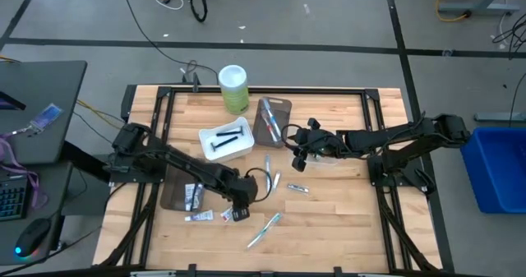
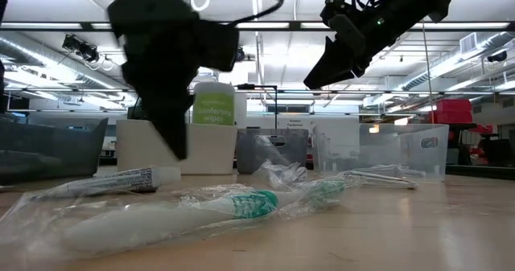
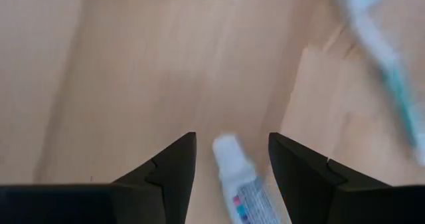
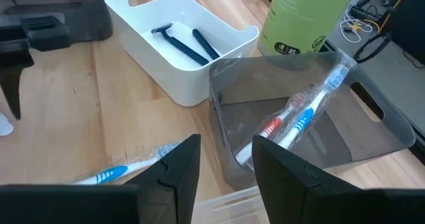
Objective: Pick & Place Travel size toiletries
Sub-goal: Put the purple toothpaste into the bottom black bin
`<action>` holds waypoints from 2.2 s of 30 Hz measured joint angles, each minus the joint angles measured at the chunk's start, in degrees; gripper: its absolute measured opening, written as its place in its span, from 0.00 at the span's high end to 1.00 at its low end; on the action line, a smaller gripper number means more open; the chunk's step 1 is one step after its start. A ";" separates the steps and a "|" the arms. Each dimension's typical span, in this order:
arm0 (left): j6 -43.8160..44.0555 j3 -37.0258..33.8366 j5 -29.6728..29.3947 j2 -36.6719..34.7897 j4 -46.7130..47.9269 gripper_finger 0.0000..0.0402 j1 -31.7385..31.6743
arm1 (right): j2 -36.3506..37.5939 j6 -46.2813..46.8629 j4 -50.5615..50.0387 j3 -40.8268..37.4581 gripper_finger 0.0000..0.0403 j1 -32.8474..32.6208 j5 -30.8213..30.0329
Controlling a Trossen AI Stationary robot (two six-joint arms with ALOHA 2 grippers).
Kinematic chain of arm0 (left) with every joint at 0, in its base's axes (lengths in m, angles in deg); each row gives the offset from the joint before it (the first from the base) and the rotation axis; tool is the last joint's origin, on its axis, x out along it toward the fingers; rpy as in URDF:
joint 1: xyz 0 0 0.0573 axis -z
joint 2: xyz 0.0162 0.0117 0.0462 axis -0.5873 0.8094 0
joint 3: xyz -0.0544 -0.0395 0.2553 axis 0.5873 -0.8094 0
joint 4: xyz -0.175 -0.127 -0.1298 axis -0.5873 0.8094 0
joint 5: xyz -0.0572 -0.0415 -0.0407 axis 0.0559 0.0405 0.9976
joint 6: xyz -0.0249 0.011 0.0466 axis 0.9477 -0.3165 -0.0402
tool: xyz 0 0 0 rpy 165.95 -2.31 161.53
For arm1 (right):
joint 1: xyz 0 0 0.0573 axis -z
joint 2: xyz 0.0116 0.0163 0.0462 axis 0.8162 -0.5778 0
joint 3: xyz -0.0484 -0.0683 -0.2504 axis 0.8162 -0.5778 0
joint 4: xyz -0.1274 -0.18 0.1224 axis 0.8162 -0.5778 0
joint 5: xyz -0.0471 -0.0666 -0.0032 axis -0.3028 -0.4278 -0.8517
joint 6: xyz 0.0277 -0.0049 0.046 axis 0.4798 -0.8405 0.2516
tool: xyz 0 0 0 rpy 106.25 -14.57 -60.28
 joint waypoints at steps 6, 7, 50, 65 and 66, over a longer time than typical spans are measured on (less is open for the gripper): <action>4.73 -0.10 -1.31 1.79 1.31 0.51 1.39 | 0.00 0.01 0.15 0.01 0.64 0.02 0.62; 5.22 -0.13 -2.01 1.79 0.84 0.51 1.45 | 0.00 0.03 -0.12 0.02 0.64 0.02 1.33; 18.64 8.38 1.24 5.39 24.49 0.51 1.06 | 0.00 0.00 0.09 0.00 0.64 0.00 2.93; 44.39 11.11 4.46 5.54 30.35 0.51 5.80 | 0.00 0.00 0.13 0.00 0.64 0.00 2.95; 44.62 11.11 4.31 5.54 30.03 0.51 5.98 | 0.00 0.00 0.11 0.00 0.64 0.00 2.97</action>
